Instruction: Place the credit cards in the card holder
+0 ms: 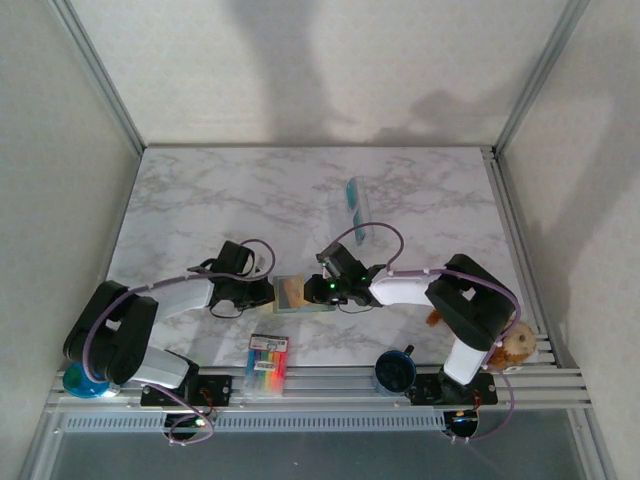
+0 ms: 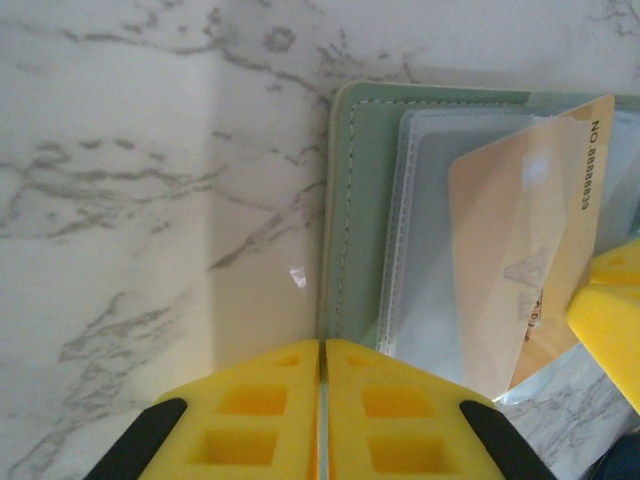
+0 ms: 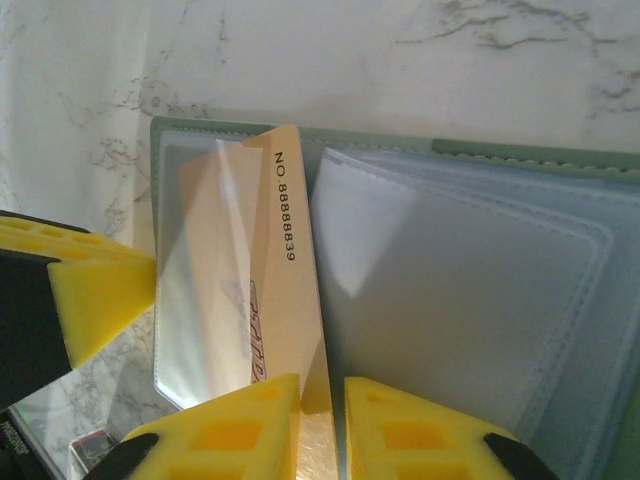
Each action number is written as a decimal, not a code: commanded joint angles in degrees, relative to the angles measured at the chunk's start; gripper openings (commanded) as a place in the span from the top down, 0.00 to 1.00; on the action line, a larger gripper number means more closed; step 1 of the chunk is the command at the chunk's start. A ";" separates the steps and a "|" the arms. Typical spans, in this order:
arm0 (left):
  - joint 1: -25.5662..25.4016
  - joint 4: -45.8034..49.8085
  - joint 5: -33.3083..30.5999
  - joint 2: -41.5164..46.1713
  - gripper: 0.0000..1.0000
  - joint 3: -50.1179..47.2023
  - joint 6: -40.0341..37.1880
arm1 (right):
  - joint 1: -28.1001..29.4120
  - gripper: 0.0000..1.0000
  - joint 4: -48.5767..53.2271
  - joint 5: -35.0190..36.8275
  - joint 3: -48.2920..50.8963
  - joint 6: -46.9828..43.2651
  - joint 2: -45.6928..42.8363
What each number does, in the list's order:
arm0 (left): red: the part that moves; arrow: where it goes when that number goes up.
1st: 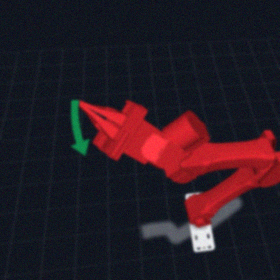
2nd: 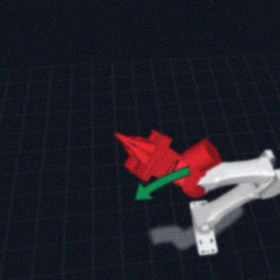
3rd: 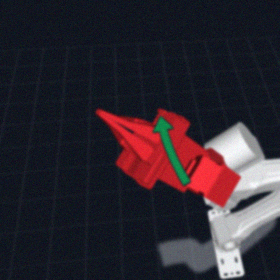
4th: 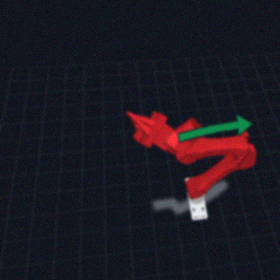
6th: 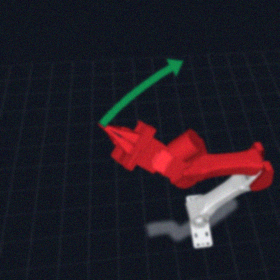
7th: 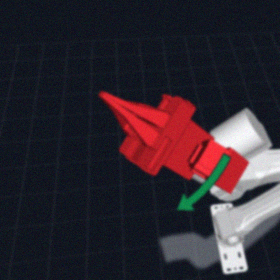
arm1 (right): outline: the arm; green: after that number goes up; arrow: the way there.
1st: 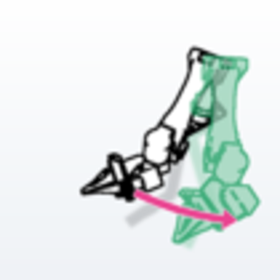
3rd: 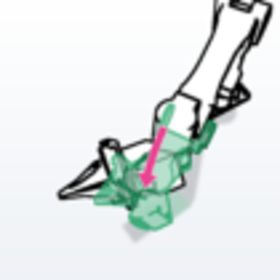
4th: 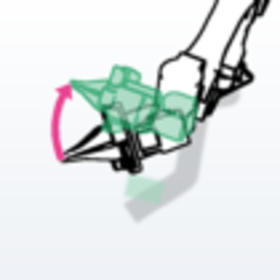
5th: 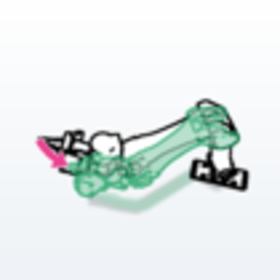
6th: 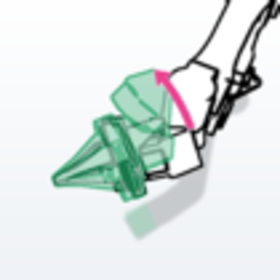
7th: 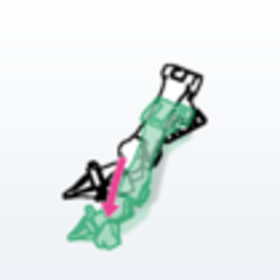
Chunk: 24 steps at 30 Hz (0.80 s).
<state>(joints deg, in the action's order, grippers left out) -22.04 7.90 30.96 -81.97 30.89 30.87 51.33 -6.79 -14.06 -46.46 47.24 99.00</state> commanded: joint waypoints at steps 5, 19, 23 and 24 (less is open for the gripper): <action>-0.81 0.05 2.23 1.53 0.91 -1.45 1.20 | 1.06 0.92 3.09 -1.77 -2.49 -0.73 0.84; -1.51 -1.23 2.36 1.90 0.92 -2.37 2.14 | 3.16 0.94 7.46 -2.60 -5.81 -1.21 2.19; -1.51 -1.10 2.36 2.16 0.93 -2.25 2.61 | 3.78 0.92 7.10 -2.17 -5.58 0.50 2.24; -1.53 -0.85 1.98 2.43 0.93 -2.33 2.61 | 3.79 0.92 6.98 -2.43 -5.58 0.65 2.46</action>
<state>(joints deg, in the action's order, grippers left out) -22.79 7.09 32.40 -80.60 29.15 32.67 53.87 -1.45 -15.18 -51.33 47.20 100.09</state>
